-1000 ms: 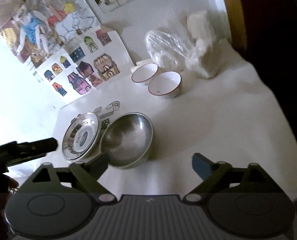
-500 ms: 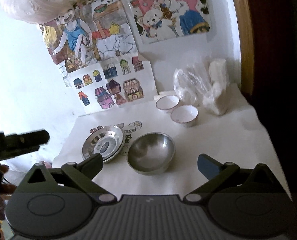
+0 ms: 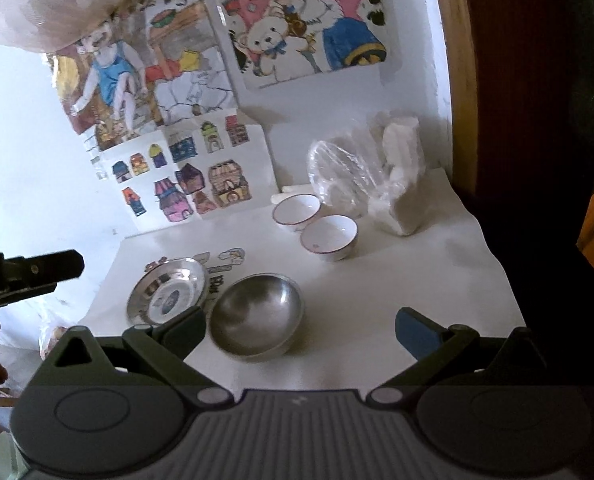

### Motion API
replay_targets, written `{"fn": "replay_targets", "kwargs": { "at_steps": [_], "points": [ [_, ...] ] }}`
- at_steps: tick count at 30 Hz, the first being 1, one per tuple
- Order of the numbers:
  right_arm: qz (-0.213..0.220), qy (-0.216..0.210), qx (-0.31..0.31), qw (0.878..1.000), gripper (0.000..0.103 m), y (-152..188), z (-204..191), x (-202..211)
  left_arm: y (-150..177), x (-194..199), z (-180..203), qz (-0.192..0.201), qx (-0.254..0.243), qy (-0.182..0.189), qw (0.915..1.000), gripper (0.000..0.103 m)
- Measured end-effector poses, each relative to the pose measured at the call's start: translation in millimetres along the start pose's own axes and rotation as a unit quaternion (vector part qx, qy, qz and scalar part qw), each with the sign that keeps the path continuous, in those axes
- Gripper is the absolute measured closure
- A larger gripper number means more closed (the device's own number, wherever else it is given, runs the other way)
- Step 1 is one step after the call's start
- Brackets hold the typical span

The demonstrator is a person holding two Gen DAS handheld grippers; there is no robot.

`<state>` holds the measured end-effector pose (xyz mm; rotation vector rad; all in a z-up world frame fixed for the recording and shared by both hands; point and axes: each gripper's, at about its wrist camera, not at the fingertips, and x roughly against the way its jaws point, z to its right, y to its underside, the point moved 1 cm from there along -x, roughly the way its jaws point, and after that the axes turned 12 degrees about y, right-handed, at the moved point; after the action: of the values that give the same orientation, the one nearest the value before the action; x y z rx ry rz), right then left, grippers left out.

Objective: Organize plates and bowls
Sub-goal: 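Move both tools to the white red-rimmed bowls beside the plastic bag, then close both tools on the rim of one white red-rimmed bowl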

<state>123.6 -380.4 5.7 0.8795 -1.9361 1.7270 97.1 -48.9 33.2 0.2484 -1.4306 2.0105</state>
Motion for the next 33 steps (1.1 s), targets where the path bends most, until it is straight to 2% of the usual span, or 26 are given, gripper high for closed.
{"fn": "replay_targets", "kwargs": {
  "at_steps": [7, 12, 17, 22, 30, 33],
  "points": [
    [-0.017, -0.011, -0.012, 1.000, 0.000, -36, 38, -63, -24, -75, 14, -0.051, -0.005, -0.037, 0.9980, 0.001],
    [-0.054, -0.022, -0.011, 0.998, 0.000, -54, 57, -113, -36, -131, 10, -0.107, 0.052, -0.095, 0.9883, 0.001],
    [-0.083, -0.032, -0.001, 0.996, 0.000, -59, 63, -151, -40, -165, 9, -0.123, 0.070, -0.123, 0.9823, 0.001],
    [-0.099, -0.023, -0.015, 0.995, 0.000, -67, 67, -186, -48, -206, 6, -0.146, 0.060, -0.126, 0.9793, 0.001],
    [-0.117, -0.024, -0.034, 0.992, 0.000, -77, 69, -238, -59, -282, -9, -0.198, 0.050, -0.104, 0.9735, 0.001],
    [-0.121, -0.030, -0.029, 0.992, 0.006, -78, 66, -253, -57, -310, -15, -0.223, 0.039, -0.105, 0.9684, 0.001]
  ]
}}
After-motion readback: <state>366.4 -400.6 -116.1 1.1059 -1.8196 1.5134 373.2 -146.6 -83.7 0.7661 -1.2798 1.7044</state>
